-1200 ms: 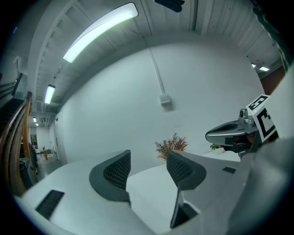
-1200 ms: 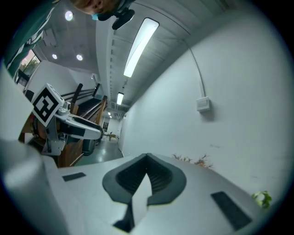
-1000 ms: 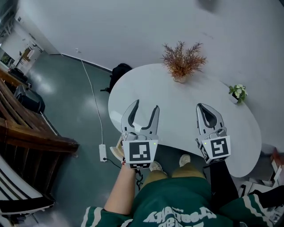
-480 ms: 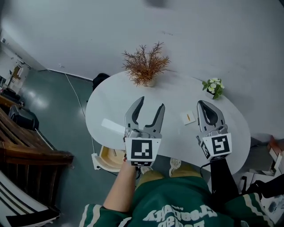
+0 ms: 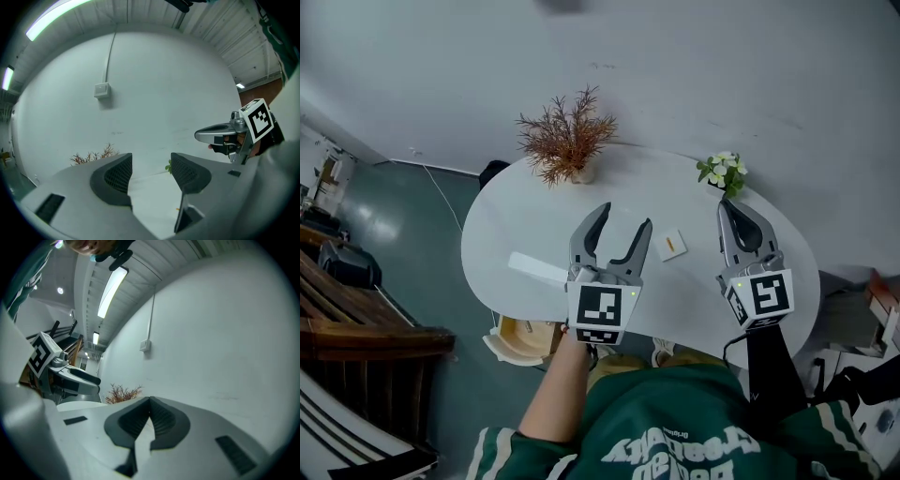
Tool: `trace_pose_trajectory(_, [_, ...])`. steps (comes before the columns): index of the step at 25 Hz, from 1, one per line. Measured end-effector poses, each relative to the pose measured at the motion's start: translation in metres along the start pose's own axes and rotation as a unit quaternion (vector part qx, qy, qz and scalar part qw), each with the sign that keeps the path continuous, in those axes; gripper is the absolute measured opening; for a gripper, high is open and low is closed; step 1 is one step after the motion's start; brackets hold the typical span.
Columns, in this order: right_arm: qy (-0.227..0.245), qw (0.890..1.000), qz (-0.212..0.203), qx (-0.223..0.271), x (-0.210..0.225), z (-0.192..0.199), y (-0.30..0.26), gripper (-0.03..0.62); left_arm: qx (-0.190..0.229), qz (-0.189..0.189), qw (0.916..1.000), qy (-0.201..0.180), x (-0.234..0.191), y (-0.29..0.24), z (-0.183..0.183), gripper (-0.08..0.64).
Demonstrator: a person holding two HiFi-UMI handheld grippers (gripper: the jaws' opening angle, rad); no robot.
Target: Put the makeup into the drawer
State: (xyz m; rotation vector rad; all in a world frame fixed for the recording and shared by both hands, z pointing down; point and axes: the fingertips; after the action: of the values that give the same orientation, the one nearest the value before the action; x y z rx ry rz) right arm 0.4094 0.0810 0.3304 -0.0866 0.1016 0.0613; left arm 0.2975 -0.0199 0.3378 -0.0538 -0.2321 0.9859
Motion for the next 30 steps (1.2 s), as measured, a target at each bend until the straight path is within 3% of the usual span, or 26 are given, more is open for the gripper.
trace_pose_trajectory(5, [-0.011, 1.000, 0.006, -0.006, 0.012, 0.013, 0.005, 0.005, -0.065, 0.058, 0.9957, -0.033, 0.032, -0.022, 0.038, 0.254])
trace_pose_trajectory(7, [-0.016, 1.000, 0.012, -0.010, 0.019, 0.019, 0.009, 0.004, -0.093, 0.085, 0.9911, -0.044, 0.047, -0.031, 0.057, 0.212])
trace_pose_trajectory(11, [-0.028, 0.999, 0.033, -0.017, 0.034, 0.031, 0.023, 0.005, -0.170, 0.137, 0.9742, -0.059, 0.076, -0.047, 0.105, 0.165])
trace_pose_trajectory(13, [-0.032, 0.998, 0.043, -0.020, 0.042, 0.036, 0.029, 0.005, -0.202, 0.149, 0.9650, -0.076, 0.085, -0.054, 0.128, 0.084])
trace_pose_trajectory(15, [-0.036, 0.998, 0.052, -0.022, 0.050, 0.042, 0.037, 0.005, -0.232, 0.172, 0.9532, -0.090, 0.095, -0.058, 0.149, 0.090])
trace_pose_trajectory(17, [-0.041, 0.997, 0.062, -0.025, 0.057, 0.048, 0.045, 0.005, -0.259, 0.204, 0.9382, -0.104, 0.108, -0.058, 0.169, 0.192])
trace_pose_trajectory(22, [-0.052, 0.995, 0.079, -0.031, 0.068, 0.060, 0.061, 0.004, -0.315, 0.263, 0.8971, -0.163, 0.130, -0.057, 0.210, 0.265])
trace_pose_trajectory(24, [-0.052, 0.995, 0.082, -0.035, 0.070, 0.063, 0.064, 0.005, -0.335, 0.282, 0.8796, -0.185, 0.135, -0.058, 0.225, 0.339])
trace_pose_trajectory(30, [-0.059, 0.993, 0.090, -0.041, 0.076, 0.072, 0.073, 0.004, -0.369, 0.304, 0.8428, -0.248, 0.138, -0.064, 0.259, 0.362])
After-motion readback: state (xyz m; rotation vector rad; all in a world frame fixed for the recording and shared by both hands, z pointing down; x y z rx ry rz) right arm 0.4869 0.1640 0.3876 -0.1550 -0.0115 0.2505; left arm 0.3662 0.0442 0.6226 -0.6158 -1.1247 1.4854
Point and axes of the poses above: the fingertips, and each gripper's own axes: y backward along the fingers, x to its right, z out of its underside, and after that the axes turned 14 degrees about -z, right-handed
